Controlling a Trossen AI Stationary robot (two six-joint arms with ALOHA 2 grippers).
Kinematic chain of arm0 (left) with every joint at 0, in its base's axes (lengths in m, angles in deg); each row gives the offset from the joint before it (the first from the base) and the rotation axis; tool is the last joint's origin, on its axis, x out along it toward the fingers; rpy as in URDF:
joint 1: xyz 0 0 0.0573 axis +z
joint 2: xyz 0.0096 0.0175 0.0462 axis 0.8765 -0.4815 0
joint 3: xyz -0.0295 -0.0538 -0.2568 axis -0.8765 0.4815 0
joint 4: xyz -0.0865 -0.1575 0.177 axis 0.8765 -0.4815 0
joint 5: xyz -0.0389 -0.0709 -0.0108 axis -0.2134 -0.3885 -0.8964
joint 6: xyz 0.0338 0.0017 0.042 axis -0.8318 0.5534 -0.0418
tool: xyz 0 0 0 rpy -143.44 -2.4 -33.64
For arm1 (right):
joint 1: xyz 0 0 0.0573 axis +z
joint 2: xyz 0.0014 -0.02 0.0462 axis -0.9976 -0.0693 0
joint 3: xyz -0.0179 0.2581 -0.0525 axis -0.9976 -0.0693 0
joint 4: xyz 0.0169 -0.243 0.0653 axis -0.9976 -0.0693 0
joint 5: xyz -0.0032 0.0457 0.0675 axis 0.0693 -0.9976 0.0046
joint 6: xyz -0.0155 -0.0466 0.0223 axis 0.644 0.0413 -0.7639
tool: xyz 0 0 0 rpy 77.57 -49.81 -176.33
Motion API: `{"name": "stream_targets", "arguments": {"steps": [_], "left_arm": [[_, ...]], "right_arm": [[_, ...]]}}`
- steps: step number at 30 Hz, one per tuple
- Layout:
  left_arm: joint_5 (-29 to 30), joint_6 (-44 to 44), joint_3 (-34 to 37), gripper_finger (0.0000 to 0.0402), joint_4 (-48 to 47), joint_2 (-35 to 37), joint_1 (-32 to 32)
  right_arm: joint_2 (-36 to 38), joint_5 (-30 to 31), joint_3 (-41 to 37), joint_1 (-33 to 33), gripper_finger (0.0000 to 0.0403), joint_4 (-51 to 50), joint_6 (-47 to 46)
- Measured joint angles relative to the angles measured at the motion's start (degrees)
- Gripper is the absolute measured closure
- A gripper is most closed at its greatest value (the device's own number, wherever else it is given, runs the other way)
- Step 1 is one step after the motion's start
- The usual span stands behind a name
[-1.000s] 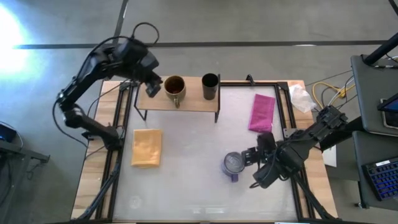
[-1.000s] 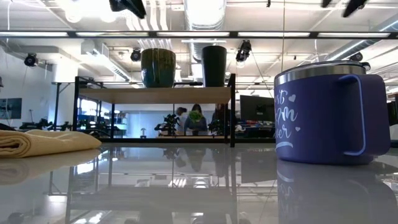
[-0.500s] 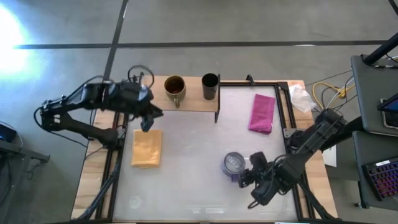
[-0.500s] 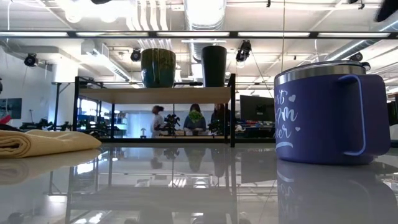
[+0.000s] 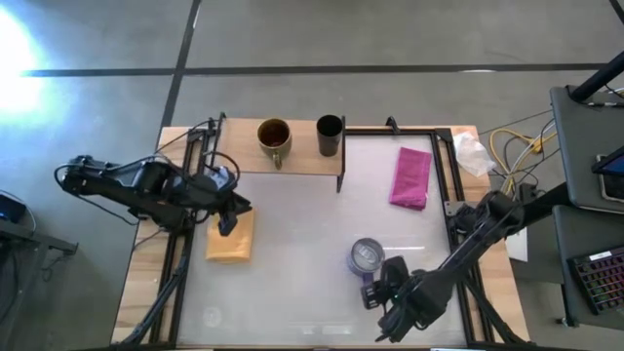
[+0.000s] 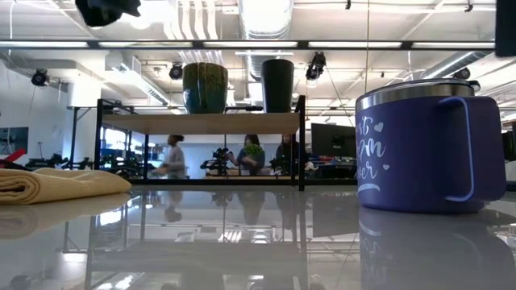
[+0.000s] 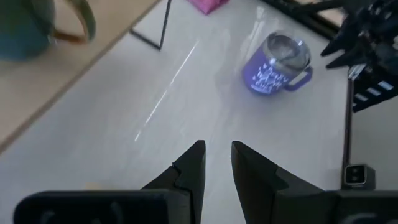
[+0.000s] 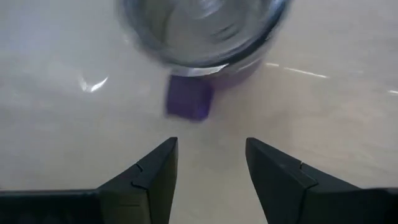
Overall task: Stack small to large cups/mugs on shelf
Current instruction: Move the purple mug to the bottom left of the table
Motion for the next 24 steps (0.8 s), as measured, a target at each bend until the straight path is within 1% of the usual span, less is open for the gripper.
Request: {"name": "stream_targets", "arguments": {"steps": [3,5,8,12,13,18,24], "left_arm": [[-1.3,2.6,3.2,0.0338,0.4,-0.1,-1.3],[-3.4,3.7,5.7,0.0338,2.3,-0.5,-2.9],[-4.0,5.2,9.8,0.0338,5.7,-0.8,-6.0],[-4.1,6.9,14.7,0.0338,14.3,-1.1,-8.5],[-4.1,7.0,15.5,0.0338,16.5,-1.2,-8.8],[-4.2,7.1,18.2,0.0338,23.8,-1.2,-9.4],[-4.2,7.9,18.4,0.0338,24.2,-1.2,-9.4]], "right_arm": [[-0.2,0.7,0.0,0.0,0.0234,-3.8,-6.8],[0.7,0.3,0.0,0.0,0.0255,-5.1,-7.7],[2.2,-0.6,0.1,0.0,0.0302,-6.2,-7.8],[3.0,-1.5,-1.2,-1.6,0.0377,-8.3,-7.4],[3.2,-1.5,-2.0,-2.1,0.0385,-8.1,-7.3],[3.6,-1.5,-6.4,-4.6,0.0393,-7.3,-7.3],[4.3,-1.2,-14.0,-6.6,0.0394,-4.5,-7.3]]}}
